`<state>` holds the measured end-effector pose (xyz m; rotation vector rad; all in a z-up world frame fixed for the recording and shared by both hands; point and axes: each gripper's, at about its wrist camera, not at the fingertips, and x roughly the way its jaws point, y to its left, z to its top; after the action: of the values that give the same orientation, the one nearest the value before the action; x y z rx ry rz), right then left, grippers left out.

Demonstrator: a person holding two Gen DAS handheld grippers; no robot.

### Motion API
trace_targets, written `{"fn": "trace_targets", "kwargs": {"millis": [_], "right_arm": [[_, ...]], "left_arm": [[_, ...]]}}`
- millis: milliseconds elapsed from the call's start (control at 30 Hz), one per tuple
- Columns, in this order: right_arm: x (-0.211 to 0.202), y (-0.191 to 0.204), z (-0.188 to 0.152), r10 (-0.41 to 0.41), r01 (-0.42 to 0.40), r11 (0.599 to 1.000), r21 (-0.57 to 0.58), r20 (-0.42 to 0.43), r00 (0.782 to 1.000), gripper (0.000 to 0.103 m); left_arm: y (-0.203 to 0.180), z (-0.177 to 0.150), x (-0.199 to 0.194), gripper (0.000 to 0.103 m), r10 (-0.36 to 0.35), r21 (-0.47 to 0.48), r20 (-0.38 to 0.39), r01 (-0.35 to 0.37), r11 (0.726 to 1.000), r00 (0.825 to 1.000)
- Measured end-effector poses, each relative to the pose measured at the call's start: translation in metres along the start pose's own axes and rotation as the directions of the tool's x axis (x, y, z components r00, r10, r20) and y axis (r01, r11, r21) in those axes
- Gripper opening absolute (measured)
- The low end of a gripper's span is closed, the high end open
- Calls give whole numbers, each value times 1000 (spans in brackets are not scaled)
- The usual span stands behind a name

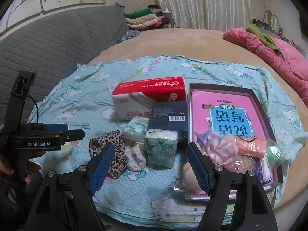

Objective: Organize soft objects
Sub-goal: 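Move the left tool toward the leopard scrunchie while the right tool approaches the green tissue pack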

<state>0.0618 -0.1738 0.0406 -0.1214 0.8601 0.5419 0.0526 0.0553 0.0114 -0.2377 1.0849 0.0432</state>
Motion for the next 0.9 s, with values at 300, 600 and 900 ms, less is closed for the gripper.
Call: {"fn": "trace_targets", "kwargs": {"millis": [300, 600, 900], "right_arm": [[19, 4, -2, -18, 18, 1000, -5, -27, 999, 78], [44, -4, 0, -45, 47, 999, 26, -60, 997, 78], [60, -11, 2, -62, 66, 996, 58, -73, 995, 78]], "left_arm": [[0, -6, 15, 76, -7, 2, -37, 7, 1000, 999], [0, -9, 27, 76, -10, 3, -66, 11, 1000, 998], [-1, -9, 37, 76, -14, 2, -88, 14, 1000, 996]]}}
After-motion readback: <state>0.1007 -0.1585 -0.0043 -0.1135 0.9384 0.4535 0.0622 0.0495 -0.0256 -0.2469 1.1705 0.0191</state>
